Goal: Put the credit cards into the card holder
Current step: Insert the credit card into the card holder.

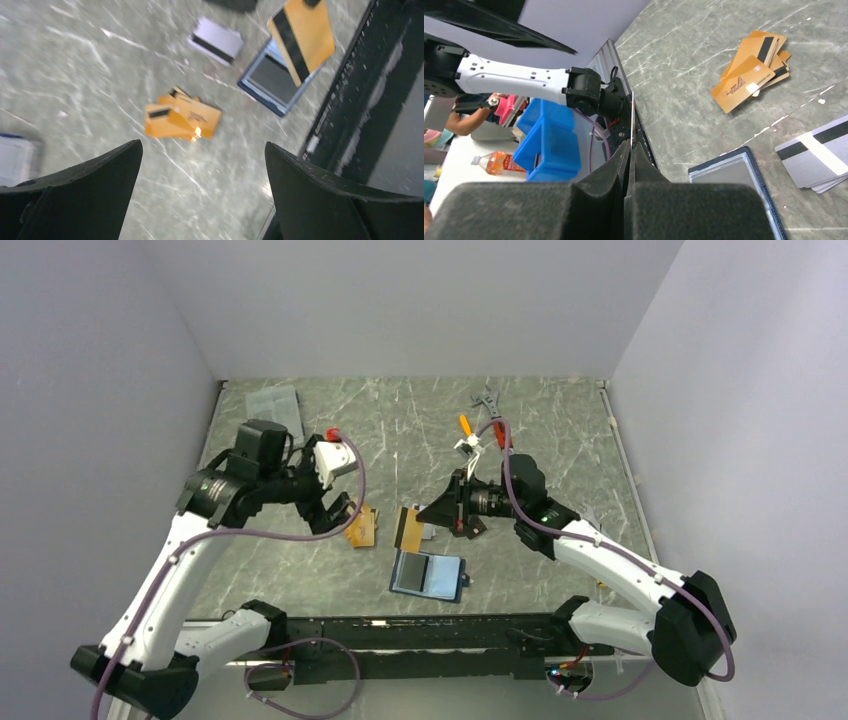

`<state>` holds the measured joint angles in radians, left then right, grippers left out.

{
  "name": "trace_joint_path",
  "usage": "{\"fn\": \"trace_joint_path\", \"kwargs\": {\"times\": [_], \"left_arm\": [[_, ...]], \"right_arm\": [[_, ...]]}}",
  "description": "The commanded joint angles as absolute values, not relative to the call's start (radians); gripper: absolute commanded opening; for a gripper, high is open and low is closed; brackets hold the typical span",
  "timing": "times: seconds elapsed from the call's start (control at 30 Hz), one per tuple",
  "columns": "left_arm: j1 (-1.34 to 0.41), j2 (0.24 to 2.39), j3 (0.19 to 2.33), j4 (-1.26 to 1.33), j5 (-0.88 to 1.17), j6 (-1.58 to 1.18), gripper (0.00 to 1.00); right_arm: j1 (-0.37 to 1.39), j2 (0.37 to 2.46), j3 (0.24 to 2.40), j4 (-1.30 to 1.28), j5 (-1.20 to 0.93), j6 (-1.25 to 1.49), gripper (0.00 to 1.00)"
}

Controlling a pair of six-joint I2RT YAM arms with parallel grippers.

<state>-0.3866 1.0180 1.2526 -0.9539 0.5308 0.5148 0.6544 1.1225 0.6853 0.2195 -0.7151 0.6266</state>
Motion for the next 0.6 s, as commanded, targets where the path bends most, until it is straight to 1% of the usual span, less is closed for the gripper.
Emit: {"fn": "trace_joint_path", "kwargs": {"times": [0.0, 0.13, 0.3, 0.43, 0.57], "left_arm": [[-0.386, 1.073, 1.222, -1.088, 0.549, 0.503, 0.99], [-0.392, 0.959, 1.133, -0.871, 0.734, 0.366, 0.99], [-0.395, 1.050, 1.093, -0.794, 1.024, 0.268, 0.98], [-0.418, 1.093, 1.062, -0.709, 1.111, 0.241, 0.93], [-0.433, 1.154, 1.058, -0.719, 1.089, 0.284, 0.89]], "right_arm": [[0.675, 1.068, 0.716, 0.202, -0.719, 0.607, 0.00], [0.696, 1.063, 0.716, 0.195, -0.717, 0.602, 0.00], [0.706, 1.038, 0.713, 0.204, -0.732, 0.600, 0.00], [0.713, 1.039, 0.717, 0.220, -0.735, 0.611, 0.00], [0.721, 1.045, 0.723, 0.250, -0.741, 0.622, 0.00]]}}
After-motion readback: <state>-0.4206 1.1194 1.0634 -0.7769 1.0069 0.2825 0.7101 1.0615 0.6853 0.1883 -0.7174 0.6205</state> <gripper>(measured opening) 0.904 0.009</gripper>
